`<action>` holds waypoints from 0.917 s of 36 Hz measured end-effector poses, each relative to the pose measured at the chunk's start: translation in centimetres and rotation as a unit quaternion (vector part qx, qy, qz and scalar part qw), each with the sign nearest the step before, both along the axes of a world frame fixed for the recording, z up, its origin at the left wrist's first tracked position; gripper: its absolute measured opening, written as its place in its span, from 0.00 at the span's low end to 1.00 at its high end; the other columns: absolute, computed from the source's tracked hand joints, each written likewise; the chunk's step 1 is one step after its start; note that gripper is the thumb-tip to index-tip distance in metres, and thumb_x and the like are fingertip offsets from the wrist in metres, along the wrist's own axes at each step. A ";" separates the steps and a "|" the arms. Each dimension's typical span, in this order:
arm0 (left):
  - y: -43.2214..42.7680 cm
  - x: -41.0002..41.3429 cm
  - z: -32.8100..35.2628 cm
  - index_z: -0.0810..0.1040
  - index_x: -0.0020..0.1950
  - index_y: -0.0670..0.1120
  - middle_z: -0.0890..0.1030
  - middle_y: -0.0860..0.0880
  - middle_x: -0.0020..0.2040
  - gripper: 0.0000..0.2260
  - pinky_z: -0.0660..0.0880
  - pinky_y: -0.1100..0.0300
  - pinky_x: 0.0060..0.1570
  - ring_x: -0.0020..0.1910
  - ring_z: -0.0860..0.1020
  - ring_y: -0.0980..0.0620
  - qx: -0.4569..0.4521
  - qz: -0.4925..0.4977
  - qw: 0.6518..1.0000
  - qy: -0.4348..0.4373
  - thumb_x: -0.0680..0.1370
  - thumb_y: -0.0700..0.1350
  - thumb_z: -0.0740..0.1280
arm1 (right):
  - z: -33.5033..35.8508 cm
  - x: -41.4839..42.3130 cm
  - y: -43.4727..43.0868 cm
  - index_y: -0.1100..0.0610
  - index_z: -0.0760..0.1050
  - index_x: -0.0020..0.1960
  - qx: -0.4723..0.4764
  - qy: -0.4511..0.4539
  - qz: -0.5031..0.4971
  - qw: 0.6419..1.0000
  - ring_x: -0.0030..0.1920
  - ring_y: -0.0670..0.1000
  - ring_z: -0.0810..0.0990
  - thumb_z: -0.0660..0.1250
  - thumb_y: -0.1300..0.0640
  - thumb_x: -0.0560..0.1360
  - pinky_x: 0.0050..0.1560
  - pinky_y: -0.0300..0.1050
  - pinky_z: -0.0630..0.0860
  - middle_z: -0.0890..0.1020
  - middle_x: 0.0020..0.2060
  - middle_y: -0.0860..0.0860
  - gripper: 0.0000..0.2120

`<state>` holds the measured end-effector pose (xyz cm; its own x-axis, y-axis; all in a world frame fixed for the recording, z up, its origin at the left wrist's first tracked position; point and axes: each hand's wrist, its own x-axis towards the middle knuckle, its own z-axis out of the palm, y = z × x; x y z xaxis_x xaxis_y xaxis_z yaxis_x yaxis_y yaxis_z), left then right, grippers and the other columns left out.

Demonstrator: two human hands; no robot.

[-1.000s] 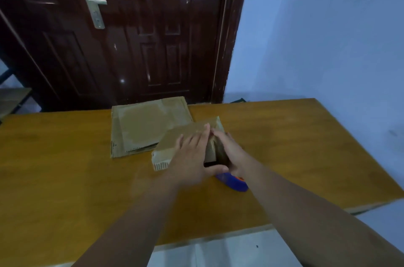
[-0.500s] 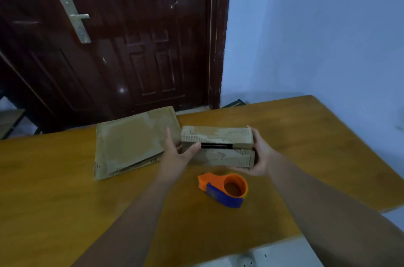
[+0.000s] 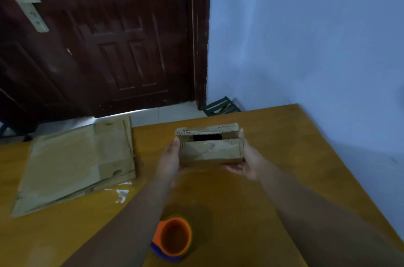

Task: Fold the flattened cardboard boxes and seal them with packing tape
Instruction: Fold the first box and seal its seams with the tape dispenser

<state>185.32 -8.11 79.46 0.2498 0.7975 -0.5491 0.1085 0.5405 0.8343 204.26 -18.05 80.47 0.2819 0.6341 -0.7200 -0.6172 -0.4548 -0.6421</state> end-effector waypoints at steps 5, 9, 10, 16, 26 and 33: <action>0.8 3.3 -0.7 0.70 0.67 0.46 0.72 0.44 0.63 0.19 0.79 0.50 0.38 0.59 0.72 0.44 -0.088 0.076 0.993 -0.002 0.80 0.54 0.62 | -1.2 2.8 0.9 0.58 0.75 0.61 -0.008 -0.057 0.030 0.998 0.48 0.59 0.83 0.63 0.47 0.78 0.36 0.46 0.81 0.82 0.53 0.61 0.18; 1.9 5.2 -0.8 0.70 0.67 0.43 0.72 0.41 0.64 0.17 0.78 0.46 0.47 0.63 0.71 0.41 -0.127 0.108 0.986 -0.008 0.80 0.49 0.63 | -2.2 4.6 2.2 0.55 0.66 0.67 -0.002 -0.075 0.018 0.997 0.47 0.62 0.83 0.61 0.55 0.80 0.42 0.52 0.81 0.80 0.54 0.61 0.16; 2.2 5.6 -0.7 0.70 0.67 0.43 0.72 0.41 0.64 0.17 0.78 0.46 0.47 0.62 0.72 0.41 -0.133 0.111 0.985 -0.009 0.80 0.49 0.63 | -2.3 4.9 2.6 0.52 0.65 0.66 -0.004 -0.074 0.009 0.997 0.45 0.63 0.83 0.61 0.55 0.81 0.42 0.53 0.81 0.79 0.53 0.61 0.15; 3.7 7.8 -0.7 0.71 0.66 0.42 0.73 0.44 0.59 0.16 0.76 0.53 0.49 0.55 0.73 0.46 -0.106 0.114 0.988 -0.009 0.80 0.46 0.62 | -3.6 6.9 3.9 0.60 0.68 0.66 0.016 -0.076 -0.066 0.995 0.46 0.60 0.84 0.60 0.61 0.81 0.44 0.50 0.81 0.79 0.52 0.61 0.14; 5.1 9.2 -1.2 0.62 0.74 0.51 0.78 0.41 0.57 0.29 0.77 0.44 0.54 0.52 0.79 0.39 0.078 -0.034 0.992 0.097 0.77 0.33 0.64 | -4.3 9.1 6.0 0.53 0.67 0.72 -0.028 -0.338 0.073 0.938 0.65 0.56 0.72 0.70 0.51 0.75 0.66 0.53 0.70 0.72 0.68 0.53 0.28; 6.7 11.1 -0.7 0.72 0.67 0.49 0.78 0.40 0.56 0.20 0.63 0.62 0.25 0.29 0.69 0.53 0.201 -0.151 0.925 0.285 0.77 0.34 0.60 | -2.7 10.3 8.5 0.50 0.70 0.68 0.028 -0.393 0.134 0.909 0.61 0.51 0.74 0.69 0.59 0.75 0.59 0.47 0.72 0.73 0.66 0.52 0.22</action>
<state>196.46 -1.36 78.79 0.2555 0.9069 -0.3350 0.6878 0.0730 0.7222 214.56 -9.60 77.78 0.5264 0.7847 -0.3272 0.1707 -0.4746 -0.8635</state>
